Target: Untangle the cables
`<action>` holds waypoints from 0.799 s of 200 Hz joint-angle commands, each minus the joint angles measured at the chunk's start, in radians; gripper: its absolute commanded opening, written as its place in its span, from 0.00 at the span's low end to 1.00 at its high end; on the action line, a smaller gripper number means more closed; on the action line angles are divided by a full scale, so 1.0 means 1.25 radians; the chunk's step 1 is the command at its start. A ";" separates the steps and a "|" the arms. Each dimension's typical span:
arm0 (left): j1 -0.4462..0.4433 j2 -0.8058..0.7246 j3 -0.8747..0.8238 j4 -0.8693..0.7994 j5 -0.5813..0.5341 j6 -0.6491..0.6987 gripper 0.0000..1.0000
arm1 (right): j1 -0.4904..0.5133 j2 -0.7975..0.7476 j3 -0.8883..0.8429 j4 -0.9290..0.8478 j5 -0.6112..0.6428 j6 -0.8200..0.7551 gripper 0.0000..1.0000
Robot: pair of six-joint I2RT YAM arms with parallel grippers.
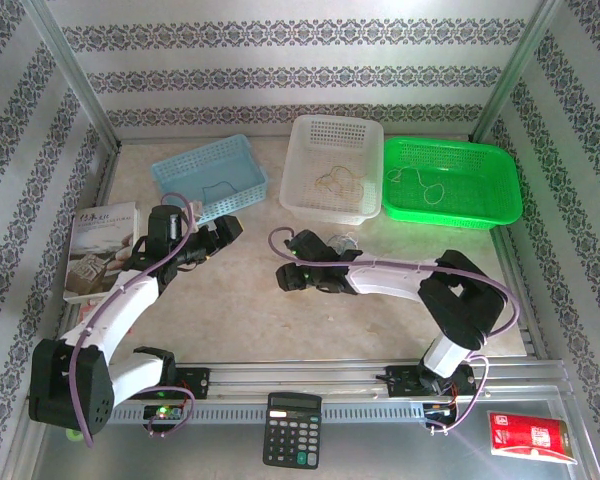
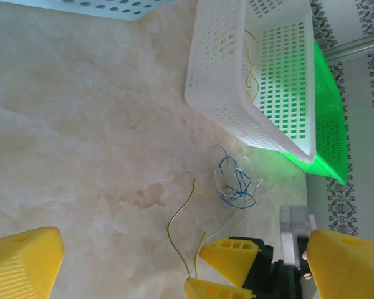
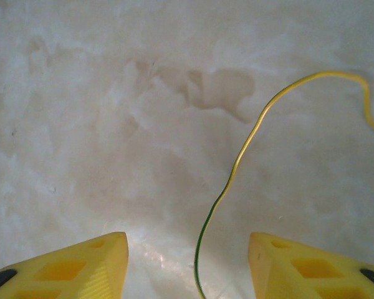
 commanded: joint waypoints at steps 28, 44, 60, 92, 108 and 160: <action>0.023 0.015 0.009 0.083 0.060 -0.079 1.00 | 0.008 0.049 -0.011 0.007 0.027 -0.015 0.50; 0.030 0.017 0.009 0.096 0.076 -0.092 1.00 | 0.007 0.060 -0.013 0.006 0.032 -0.020 0.47; 0.035 0.015 0.012 0.106 0.084 -0.101 1.00 | 0.007 0.065 -0.015 0.006 0.033 -0.024 0.39; 0.036 0.014 0.019 0.127 0.103 -0.112 1.00 | 0.007 0.034 -0.018 0.004 0.030 -0.031 0.15; 0.036 0.014 0.027 0.130 0.119 -0.113 0.99 | 0.006 0.003 -0.014 -0.001 0.023 -0.038 0.04; 0.036 0.012 0.047 0.144 0.177 -0.145 0.94 | -0.041 -0.119 -0.023 0.081 -0.183 -0.036 0.00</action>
